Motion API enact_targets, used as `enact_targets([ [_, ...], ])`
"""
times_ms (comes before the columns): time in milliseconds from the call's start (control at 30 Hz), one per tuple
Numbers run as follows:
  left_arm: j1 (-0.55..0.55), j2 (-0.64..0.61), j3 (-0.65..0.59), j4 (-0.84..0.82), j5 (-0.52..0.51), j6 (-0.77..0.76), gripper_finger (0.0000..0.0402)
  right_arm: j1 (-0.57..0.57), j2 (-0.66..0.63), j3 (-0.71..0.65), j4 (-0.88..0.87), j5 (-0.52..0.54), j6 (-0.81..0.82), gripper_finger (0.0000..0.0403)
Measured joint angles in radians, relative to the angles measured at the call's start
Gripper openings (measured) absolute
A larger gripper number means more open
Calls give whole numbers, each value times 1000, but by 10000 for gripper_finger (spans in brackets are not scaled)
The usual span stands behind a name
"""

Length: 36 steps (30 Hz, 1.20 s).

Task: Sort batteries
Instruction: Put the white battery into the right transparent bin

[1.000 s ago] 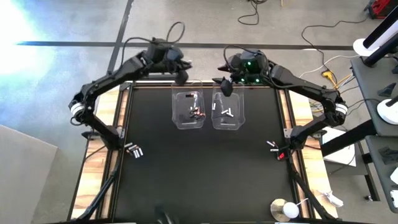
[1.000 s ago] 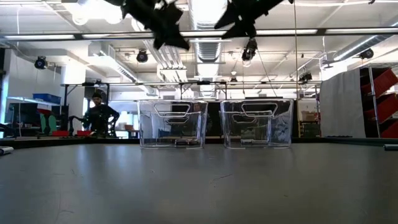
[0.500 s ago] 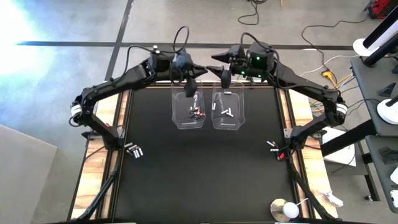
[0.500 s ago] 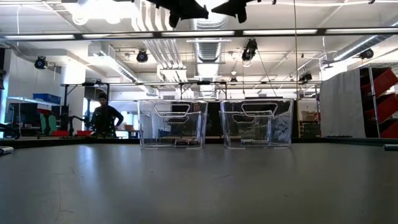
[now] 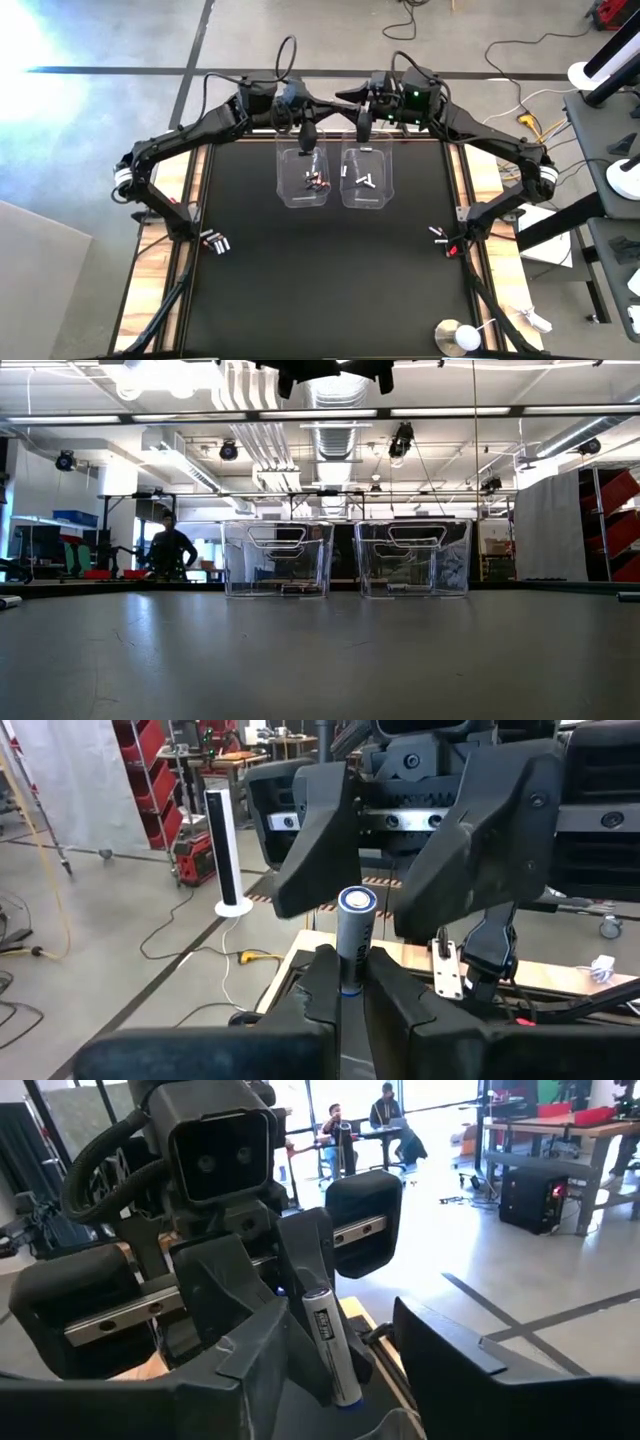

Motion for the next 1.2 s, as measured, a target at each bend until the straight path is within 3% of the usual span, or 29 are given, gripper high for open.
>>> enact_targets([
  [367,-2,33,0,61,31,-36,7,0,0,0,-27,0,-4,125],
  [767,-4,32,0,32,19,-51,18,0,-1,0,-68,1,-25,26],
  [967,-7,2,0,-39,-144,62,72,0,0,0,-106,10,-8,26],
  [1200,1,-91,23,-262,-392,210,128,-18,18,115,-309,0,-20,26],
])
